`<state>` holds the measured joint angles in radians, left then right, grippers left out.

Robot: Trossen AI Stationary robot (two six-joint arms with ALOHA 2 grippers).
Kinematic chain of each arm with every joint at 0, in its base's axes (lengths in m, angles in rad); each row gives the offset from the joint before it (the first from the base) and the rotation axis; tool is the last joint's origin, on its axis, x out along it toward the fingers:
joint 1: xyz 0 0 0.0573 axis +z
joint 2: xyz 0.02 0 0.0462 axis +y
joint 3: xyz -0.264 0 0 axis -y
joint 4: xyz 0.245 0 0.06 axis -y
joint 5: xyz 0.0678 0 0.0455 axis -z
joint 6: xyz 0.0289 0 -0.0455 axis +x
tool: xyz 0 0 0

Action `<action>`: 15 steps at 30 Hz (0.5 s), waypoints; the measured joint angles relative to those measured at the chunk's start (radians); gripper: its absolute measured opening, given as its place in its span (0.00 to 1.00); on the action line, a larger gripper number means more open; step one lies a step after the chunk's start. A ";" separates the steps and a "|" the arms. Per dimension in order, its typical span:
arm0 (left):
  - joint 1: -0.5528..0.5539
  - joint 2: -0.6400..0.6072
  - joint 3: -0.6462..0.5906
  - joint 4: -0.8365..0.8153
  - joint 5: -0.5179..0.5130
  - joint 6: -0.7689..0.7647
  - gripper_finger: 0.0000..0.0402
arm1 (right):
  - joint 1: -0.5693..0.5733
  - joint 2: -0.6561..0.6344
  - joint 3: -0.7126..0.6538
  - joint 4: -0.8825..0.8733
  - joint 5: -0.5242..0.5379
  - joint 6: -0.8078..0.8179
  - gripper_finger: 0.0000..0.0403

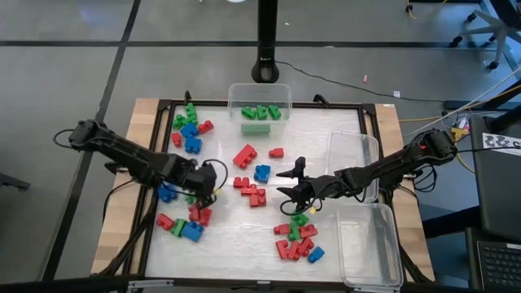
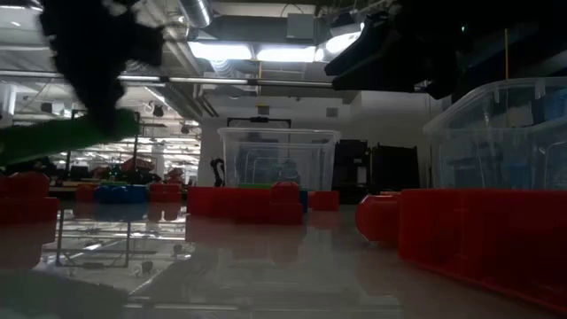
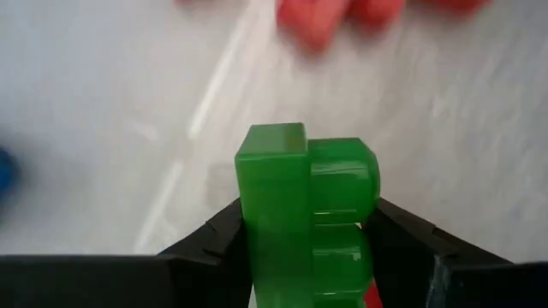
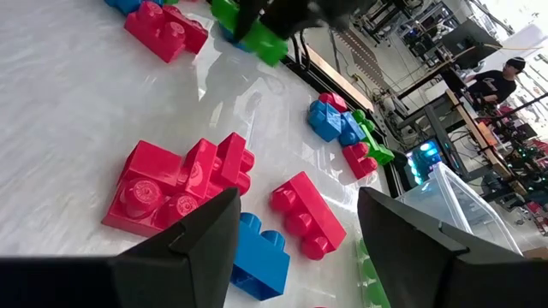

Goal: Sort blocks
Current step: Put the green game piece into the top transparent bin

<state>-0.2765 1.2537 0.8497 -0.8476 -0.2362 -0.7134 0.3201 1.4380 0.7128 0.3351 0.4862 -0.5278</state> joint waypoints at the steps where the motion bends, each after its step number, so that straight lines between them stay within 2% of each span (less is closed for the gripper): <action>1: 0.012 0.000 0.021 0.001 -0.025 0.035 0.42 | 0.000 0.000 0.000 0.000 0.000 0.000 0.58; 6: 0.092 -0.002 0.105 0.082 -0.121 0.243 0.42 | 0.000 0.000 0.000 0.000 0.001 0.000 0.58; 15: 0.303 -0.002 0.134 0.417 -0.136 0.624 0.43 | 0.000 0.000 0.000 0.000 0.019 -0.001 0.58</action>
<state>0.0261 1.2522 0.9840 -0.4308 -0.3721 -0.0895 0.3202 1.4380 0.7129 0.3346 0.5053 -0.5285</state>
